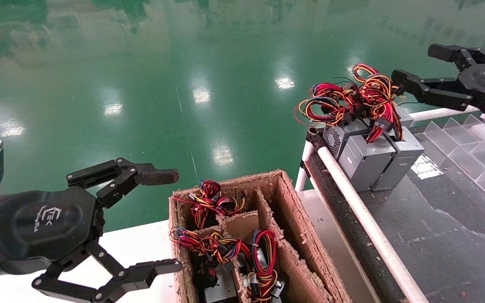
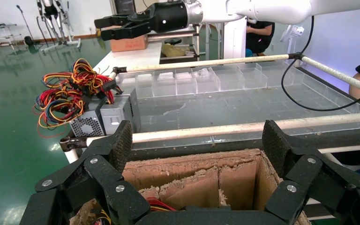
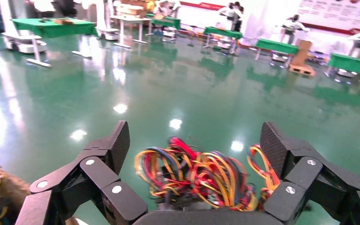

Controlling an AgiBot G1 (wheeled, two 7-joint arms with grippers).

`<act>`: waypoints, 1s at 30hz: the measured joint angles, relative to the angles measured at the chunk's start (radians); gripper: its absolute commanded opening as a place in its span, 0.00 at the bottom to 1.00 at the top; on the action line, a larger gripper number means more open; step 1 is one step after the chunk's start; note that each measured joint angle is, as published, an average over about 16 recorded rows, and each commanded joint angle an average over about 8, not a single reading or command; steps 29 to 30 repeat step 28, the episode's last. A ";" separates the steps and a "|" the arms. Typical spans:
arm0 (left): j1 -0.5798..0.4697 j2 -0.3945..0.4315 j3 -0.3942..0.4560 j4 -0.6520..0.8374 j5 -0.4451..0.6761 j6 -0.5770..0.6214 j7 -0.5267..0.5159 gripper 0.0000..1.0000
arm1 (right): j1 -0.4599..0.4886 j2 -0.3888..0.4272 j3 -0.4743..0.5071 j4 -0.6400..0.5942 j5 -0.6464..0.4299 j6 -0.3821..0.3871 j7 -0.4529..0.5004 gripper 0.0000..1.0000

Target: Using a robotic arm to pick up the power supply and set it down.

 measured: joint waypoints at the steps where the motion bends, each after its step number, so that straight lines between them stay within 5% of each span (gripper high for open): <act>1: 0.000 0.000 0.000 0.000 0.000 0.000 0.000 1.00 | -0.011 0.003 0.001 0.022 0.006 -0.003 0.008 1.00; 21: 0.000 0.000 0.000 0.000 0.000 0.000 0.000 1.00 | -0.235 0.072 0.018 0.451 0.122 -0.068 0.175 1.00; 30: 0.000 0.000 0.000 0.000 0.000 0.000 0.000 1.00 | -0.274 0.084 0.021 0.527 0.142 -0.080 0.205 1.00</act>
